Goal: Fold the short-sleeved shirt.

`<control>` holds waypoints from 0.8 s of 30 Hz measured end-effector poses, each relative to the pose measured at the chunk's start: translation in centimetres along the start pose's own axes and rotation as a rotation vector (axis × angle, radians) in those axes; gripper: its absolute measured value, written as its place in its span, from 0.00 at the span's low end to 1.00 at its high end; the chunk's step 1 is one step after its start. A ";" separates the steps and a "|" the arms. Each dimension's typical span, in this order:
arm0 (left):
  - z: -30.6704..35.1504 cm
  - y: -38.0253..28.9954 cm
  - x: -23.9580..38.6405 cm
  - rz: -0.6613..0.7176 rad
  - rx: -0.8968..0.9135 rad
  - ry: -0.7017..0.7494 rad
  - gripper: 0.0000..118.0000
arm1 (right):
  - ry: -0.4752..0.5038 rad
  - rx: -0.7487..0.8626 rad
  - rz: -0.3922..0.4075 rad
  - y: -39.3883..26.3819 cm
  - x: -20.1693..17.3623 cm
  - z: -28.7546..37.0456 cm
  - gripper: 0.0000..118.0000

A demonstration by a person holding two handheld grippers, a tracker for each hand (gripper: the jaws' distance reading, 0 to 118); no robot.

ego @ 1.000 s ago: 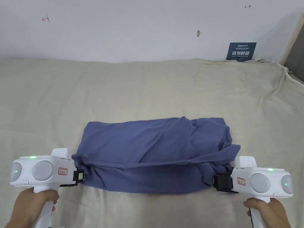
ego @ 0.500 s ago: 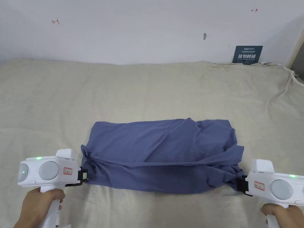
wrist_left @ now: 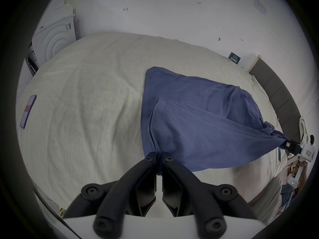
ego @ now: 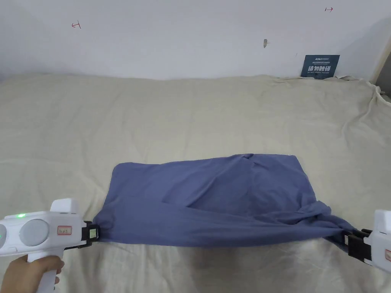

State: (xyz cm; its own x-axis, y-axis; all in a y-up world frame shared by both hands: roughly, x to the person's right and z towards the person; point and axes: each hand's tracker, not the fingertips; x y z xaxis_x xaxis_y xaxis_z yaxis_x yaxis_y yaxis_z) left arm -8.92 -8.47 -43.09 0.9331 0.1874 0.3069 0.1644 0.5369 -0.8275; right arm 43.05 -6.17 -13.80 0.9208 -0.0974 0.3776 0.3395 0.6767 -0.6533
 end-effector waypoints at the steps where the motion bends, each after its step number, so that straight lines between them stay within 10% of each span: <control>1: 0.4 -0.8 -0.3 0.002 -0.002 -0.001 0.02 | 0.002 -0.002 -0.003 -0.7 0.0 0.5 0.03; 21: -1.2 -9.6 -0.9 -0.016 -0.199 0.094 0.02 | -0.065 -0.264 -0.079 -10.1 1.1 -3.5 0.03; 24: -0.9 -9.5 -0.5 -0.022 -0.193 0.110 0.21 | -0.069 -0.268 -0.098 -9.7 1.3 -3.4 0.06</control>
State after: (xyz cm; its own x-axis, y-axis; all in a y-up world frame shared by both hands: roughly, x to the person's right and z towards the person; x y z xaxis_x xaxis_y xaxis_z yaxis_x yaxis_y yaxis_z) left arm -10.64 -14.39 -35.80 0.9562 0.0806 0.2814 0.2334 0.3703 -0.8991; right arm 41.62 -15.37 -9.25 0.8689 -0.0969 0.4853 0.4735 0.4483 -0.7582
